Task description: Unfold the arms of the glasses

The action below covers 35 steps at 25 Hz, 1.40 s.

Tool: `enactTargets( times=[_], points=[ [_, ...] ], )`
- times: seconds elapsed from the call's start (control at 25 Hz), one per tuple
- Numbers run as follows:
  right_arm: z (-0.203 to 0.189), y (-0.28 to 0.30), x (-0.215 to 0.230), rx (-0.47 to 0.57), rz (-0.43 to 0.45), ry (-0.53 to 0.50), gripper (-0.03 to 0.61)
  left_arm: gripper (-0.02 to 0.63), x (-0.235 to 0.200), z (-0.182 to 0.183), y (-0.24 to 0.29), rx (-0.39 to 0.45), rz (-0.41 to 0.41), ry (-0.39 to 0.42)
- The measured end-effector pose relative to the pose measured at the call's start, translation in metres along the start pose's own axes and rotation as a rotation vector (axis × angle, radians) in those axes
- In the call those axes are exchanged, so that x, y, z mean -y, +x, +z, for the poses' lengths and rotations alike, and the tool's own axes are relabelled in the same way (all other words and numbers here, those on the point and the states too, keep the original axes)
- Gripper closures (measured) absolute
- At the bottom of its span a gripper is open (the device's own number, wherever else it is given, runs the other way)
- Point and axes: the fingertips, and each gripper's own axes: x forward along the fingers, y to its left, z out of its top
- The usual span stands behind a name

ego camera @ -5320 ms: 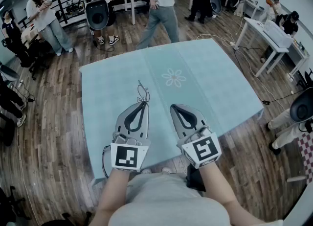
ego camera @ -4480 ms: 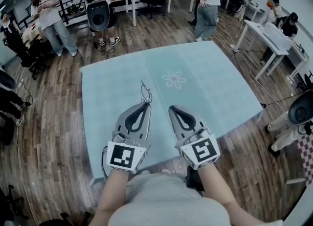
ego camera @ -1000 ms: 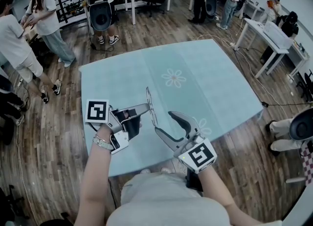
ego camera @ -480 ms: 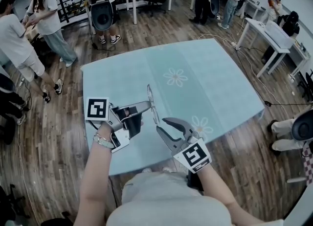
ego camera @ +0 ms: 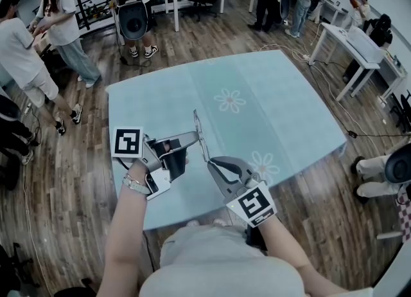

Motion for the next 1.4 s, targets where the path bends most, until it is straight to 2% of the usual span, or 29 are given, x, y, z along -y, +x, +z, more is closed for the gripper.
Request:
enactTargets(
  times=[0.28,0.64,1.4],
  points=[
    [-0.002,-0.007,0.011,0.004,-0.026,0.015,0.558,0.601,0.000,-0.001,-0.001,0.004,-0.003,-0.001],
    [0.001,-0.021,0.041,0.040,-0.122,0.059,0.558,0.601,0.000,0.001,-0.003,0.018,-0.003,-0.008],
    [0.003,-0.032,0.077,0.046,-0.232,0.087,0.557,0.601,0.006,-0.001,0.001,-0.010,-0.023,-0.005]
  ],
)
